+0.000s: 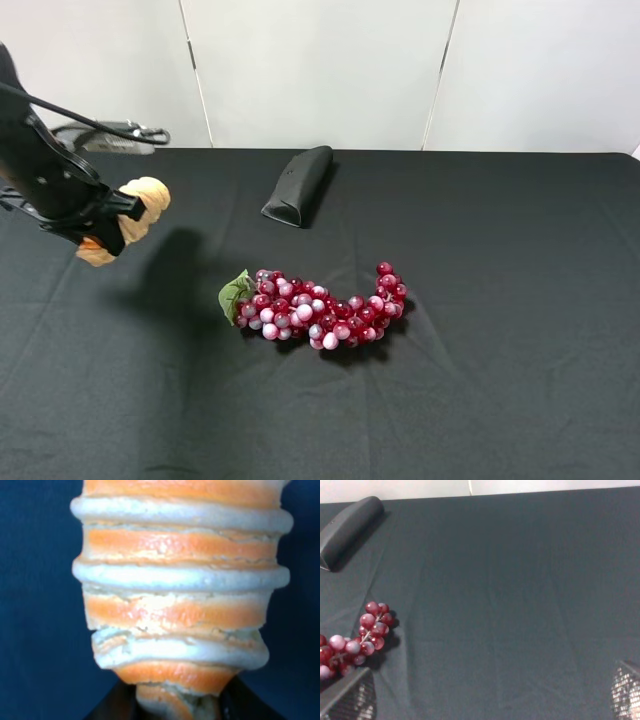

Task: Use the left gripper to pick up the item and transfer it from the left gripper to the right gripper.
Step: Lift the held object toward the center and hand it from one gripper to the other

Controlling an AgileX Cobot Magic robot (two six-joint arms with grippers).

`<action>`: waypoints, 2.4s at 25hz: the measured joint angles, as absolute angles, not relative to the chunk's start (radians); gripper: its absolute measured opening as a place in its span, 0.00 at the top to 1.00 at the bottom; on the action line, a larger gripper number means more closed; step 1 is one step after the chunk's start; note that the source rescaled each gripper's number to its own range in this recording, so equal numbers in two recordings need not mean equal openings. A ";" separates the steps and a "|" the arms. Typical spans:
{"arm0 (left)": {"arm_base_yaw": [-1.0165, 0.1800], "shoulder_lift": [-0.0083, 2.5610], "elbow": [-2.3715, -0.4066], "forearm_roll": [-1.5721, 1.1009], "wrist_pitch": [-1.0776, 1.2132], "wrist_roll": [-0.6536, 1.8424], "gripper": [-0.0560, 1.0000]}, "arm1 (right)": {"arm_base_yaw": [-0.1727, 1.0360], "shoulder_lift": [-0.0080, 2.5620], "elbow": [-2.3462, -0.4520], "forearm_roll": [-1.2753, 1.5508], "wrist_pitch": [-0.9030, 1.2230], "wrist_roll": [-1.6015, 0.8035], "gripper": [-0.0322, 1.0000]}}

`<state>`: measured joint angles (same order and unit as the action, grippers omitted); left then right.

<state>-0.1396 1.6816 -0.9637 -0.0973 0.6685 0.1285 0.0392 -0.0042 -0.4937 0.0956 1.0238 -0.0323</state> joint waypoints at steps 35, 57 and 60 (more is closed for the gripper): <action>-0.601 1.486 -0.965 -0.094 0.735 0.518 0.93 | 0.039 -0.004 -0.494 0.096 1.024 -0.032 0.00; -0.709 1.486 -0.965 -0.094 0.515 0.658 0.93 | 0.039 0.077 -0.508 0.112 1.027 0.055 0.00; -0.709 1.486 -0.965 -0.094 0.511 0.660 0.93 | 0.039 0.225 -0.541 0.174 1.006 0.096 0.00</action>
